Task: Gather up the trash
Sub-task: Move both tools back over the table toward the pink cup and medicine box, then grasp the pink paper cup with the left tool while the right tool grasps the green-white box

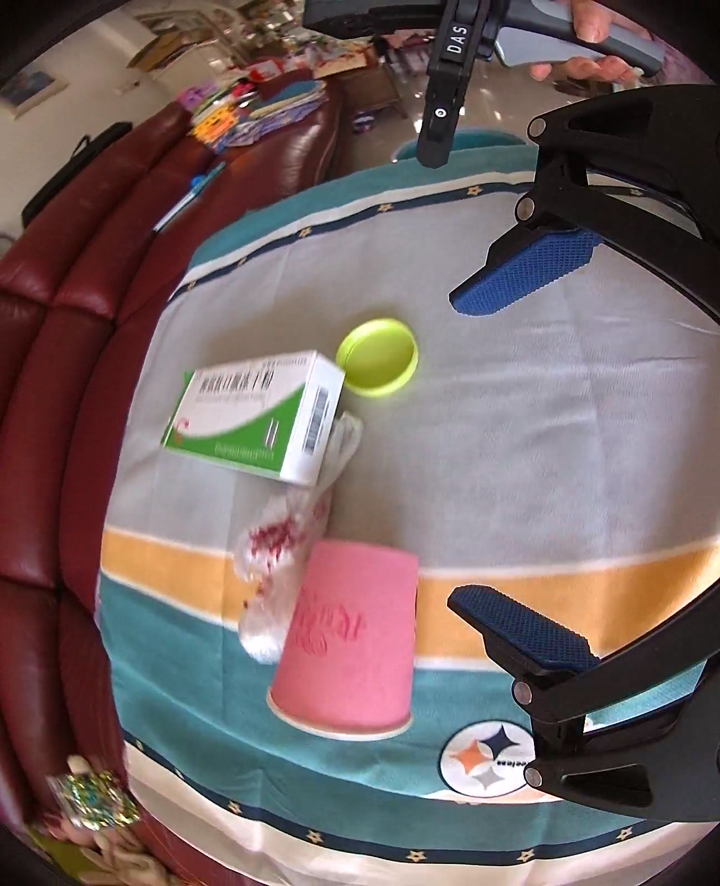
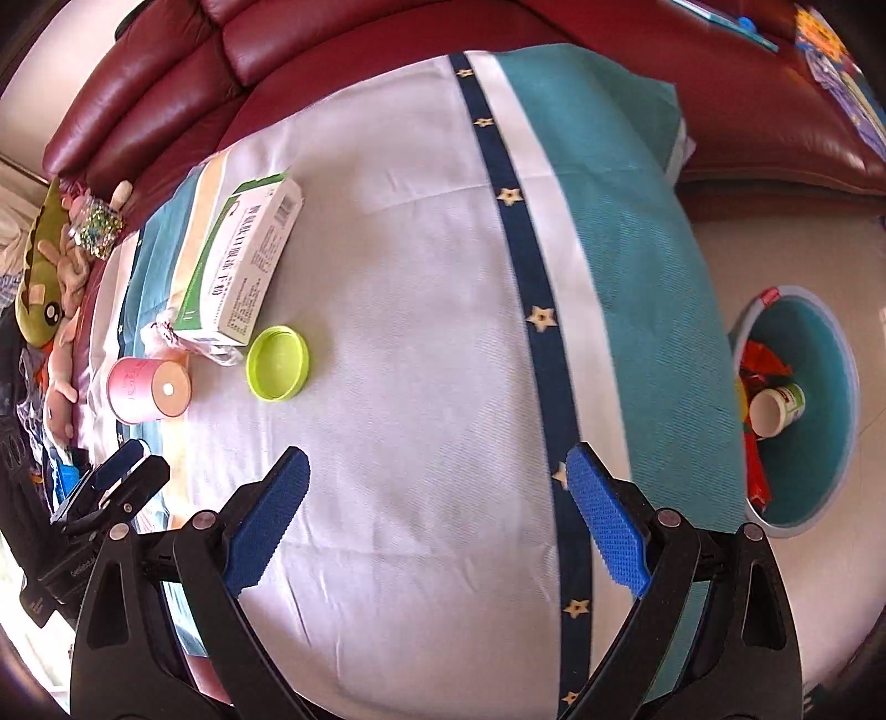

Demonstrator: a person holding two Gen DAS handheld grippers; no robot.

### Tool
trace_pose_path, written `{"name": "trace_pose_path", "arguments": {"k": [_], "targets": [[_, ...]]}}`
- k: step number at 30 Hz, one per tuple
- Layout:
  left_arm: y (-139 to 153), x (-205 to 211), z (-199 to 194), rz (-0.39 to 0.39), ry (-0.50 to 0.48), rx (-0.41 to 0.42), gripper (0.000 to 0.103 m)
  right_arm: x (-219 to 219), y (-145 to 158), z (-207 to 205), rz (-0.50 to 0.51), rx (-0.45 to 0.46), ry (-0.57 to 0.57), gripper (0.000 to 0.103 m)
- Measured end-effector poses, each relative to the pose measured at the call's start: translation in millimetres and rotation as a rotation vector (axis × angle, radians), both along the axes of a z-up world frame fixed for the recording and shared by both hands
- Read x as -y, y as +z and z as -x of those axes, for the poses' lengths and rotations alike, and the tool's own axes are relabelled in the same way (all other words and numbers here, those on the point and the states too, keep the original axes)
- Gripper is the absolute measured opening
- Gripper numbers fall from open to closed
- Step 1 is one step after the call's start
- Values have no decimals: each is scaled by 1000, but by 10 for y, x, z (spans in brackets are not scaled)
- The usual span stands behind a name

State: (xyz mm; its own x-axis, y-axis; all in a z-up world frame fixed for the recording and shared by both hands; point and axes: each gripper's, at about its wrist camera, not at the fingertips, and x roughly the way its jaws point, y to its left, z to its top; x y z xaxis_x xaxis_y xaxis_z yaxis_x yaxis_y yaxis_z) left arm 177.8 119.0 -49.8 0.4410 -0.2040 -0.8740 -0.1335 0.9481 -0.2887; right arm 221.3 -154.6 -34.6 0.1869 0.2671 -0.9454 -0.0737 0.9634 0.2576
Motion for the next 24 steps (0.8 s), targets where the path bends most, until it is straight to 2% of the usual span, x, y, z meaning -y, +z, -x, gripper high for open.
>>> {"name": "trace_pose_path", "arguments": {"k": [6, 11, 16, 24], "targets": [[-65, -535, -35, 75, 176, -23, 98, -601, -19, -250, 21, -12, 76, 90], [-137, -730, -130, 144, 264, -27, 98, -1005, -51, -466, 11, -22, 106, 90], [-227, -811, -252, 186, 310, -30, 98, -1249, -88, -679, 3, -31, 111, 90], [-319, -1010, -392, 174, 359, -42, 98, -1483, -227, -1060, -22, -55, 74, 90]]}}
